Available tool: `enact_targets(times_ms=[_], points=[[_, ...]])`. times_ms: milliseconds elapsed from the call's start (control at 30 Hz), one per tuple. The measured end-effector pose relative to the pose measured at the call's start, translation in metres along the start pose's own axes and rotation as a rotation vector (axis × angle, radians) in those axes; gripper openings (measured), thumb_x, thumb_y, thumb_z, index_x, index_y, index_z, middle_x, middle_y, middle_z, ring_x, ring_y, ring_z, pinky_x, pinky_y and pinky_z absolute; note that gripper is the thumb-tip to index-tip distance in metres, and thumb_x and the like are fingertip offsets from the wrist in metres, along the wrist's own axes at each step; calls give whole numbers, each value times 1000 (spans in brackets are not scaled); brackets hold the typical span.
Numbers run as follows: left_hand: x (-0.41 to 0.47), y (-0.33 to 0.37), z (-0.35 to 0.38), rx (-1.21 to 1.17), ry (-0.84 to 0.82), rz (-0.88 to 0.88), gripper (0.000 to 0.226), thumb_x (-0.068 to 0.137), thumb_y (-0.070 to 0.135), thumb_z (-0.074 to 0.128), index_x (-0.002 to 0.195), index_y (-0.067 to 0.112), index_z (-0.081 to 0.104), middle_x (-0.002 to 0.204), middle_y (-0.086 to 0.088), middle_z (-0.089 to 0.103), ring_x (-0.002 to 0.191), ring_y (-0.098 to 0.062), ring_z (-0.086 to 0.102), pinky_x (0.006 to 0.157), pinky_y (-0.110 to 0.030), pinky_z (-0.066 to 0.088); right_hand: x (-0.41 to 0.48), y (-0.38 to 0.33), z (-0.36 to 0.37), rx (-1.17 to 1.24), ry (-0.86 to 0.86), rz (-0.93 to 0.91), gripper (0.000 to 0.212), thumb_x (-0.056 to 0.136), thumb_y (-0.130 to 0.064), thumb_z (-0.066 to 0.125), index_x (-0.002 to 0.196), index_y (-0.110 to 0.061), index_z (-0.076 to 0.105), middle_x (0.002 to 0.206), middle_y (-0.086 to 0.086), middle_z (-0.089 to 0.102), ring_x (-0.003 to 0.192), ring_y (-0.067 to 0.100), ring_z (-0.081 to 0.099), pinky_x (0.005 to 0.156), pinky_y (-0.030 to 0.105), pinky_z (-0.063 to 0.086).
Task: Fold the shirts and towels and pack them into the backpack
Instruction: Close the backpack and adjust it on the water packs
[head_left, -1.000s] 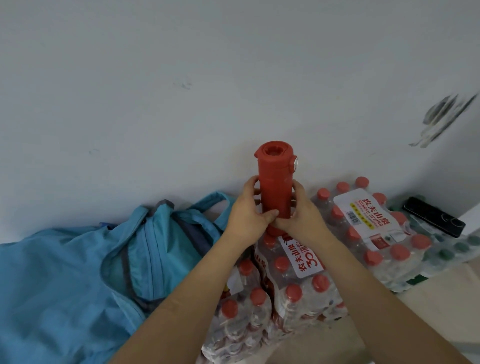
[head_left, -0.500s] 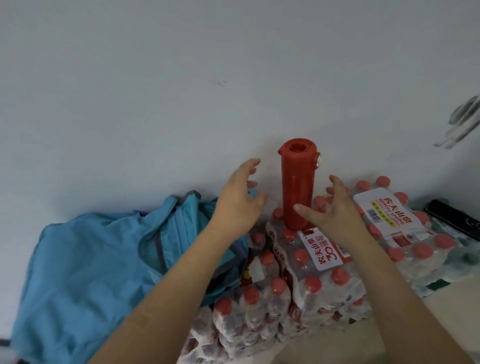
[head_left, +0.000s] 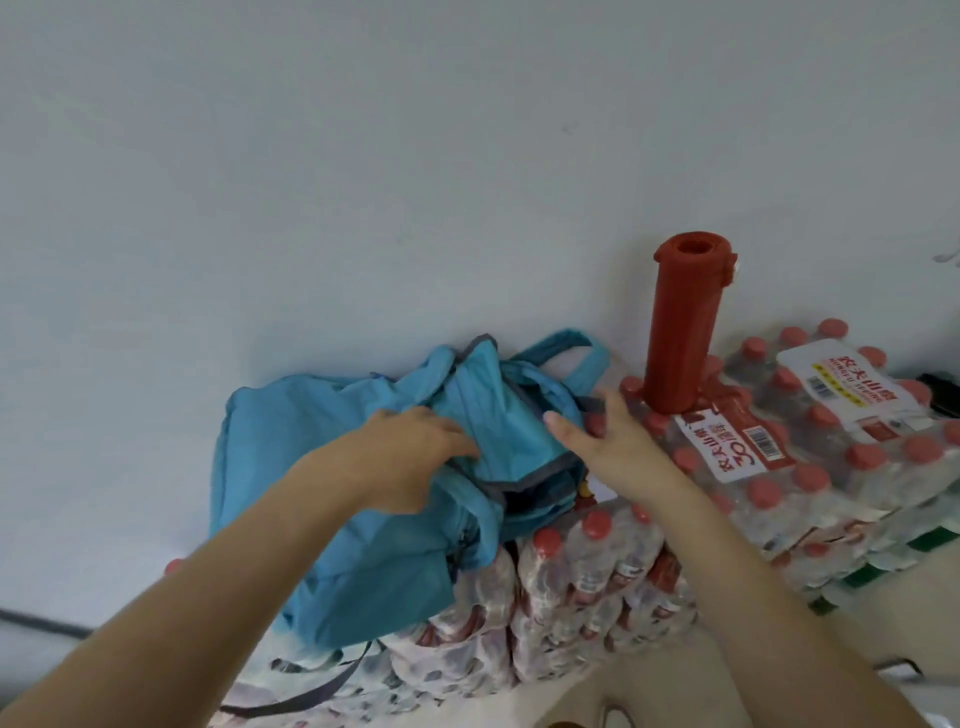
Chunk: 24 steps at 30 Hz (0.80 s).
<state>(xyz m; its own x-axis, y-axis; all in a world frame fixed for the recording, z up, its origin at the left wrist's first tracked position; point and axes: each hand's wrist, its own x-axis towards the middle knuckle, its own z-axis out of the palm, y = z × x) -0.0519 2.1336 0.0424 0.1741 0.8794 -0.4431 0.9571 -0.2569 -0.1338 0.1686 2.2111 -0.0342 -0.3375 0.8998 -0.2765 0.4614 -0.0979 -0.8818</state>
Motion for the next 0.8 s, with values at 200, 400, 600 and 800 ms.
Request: enact_targets(times_ms=[200,400,600,800], points=[[22,-14,17,-101,369,99,19,89,24,54,104,27,66,100,8,67,101,-18,58,87,-41,44,7,-3,47,51,-46,73,96,79,-33,76,150,-20,13,147,4,39,127,23,45,104,35,40],[39,18,-18,27,579,234,20,95,26,46,111,23,58,102,3,61,99,-18,54,87,-38,33,11,5,43,-7,189,168,82,75,-60,60,141,-21,31,126,-1,52,116,30,53,96,37,43],[69,23,-18,13,369,297,23,87,44,60,87,22,57,79,6,56,87,-19,56,73,-29,30,18,16,52,599,20,261,71,78,-73,54,129,-23,53,129,4,60,111,26,61,99,46,47],[89,12,-12,-229,372,309,67,77,35,73,134,24,39,99,5,65,87,-18,59,77,-34,45,10,-4,44,565,-136,-88,83,70,-30,84,140,-24,41,134,-2,54,122,12,53,103,35,44]])
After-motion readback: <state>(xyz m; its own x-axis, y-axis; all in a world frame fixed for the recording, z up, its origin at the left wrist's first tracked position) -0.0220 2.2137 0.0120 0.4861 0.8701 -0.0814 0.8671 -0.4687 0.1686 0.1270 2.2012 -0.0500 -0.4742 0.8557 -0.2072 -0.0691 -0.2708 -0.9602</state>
